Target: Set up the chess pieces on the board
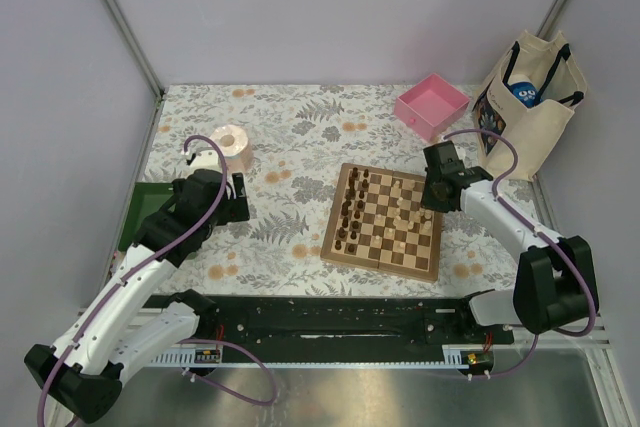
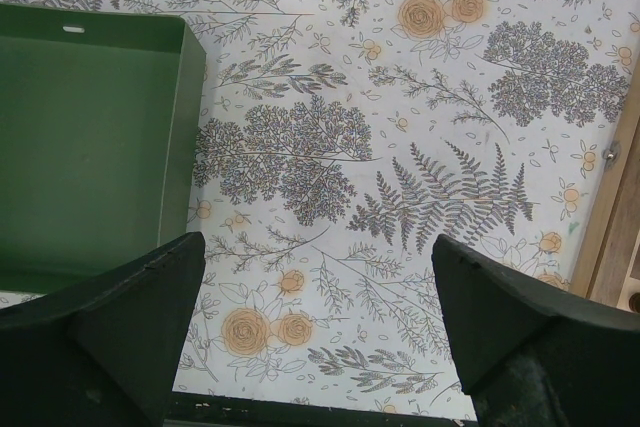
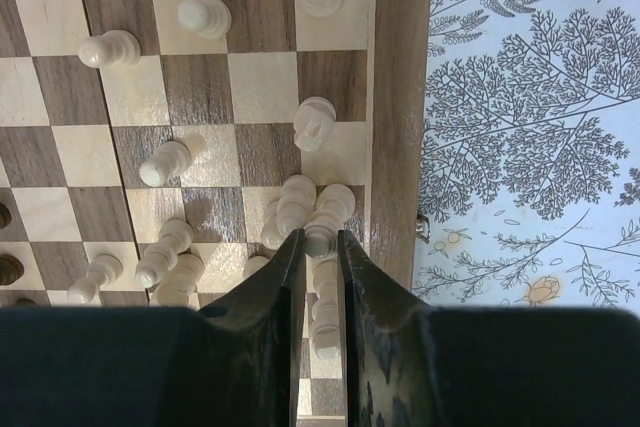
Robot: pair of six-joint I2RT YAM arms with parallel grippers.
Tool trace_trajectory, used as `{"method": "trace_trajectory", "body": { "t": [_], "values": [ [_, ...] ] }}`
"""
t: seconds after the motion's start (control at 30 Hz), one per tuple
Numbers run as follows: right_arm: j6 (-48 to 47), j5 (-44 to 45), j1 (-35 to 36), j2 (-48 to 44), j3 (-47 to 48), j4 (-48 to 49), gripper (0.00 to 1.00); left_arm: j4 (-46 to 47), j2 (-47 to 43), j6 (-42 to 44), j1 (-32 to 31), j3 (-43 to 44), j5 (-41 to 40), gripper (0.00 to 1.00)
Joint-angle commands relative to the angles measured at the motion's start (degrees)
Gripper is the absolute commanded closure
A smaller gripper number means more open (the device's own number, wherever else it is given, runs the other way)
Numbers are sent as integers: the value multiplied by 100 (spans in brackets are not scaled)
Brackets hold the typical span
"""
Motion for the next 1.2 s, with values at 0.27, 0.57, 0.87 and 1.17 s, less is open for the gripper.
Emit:
{"method": "trace_trajectory", "body": {
  "t": [0.27,0.57,0.87,1.17],
  "values": [
    [124,58,-27,-170,-195,-134,75,148,17,72,41,8,60,1],
    [186,58,-36,-250,-283,-187,74,148,26,72,41,8,69,1],
    [177,67,-36,-206,-327,-205,69,148,26,72,41,8,60,1],
    [71,137,-27,-320,-169,-275,61,139,17,72,32,8,87,1]
  ]
}}
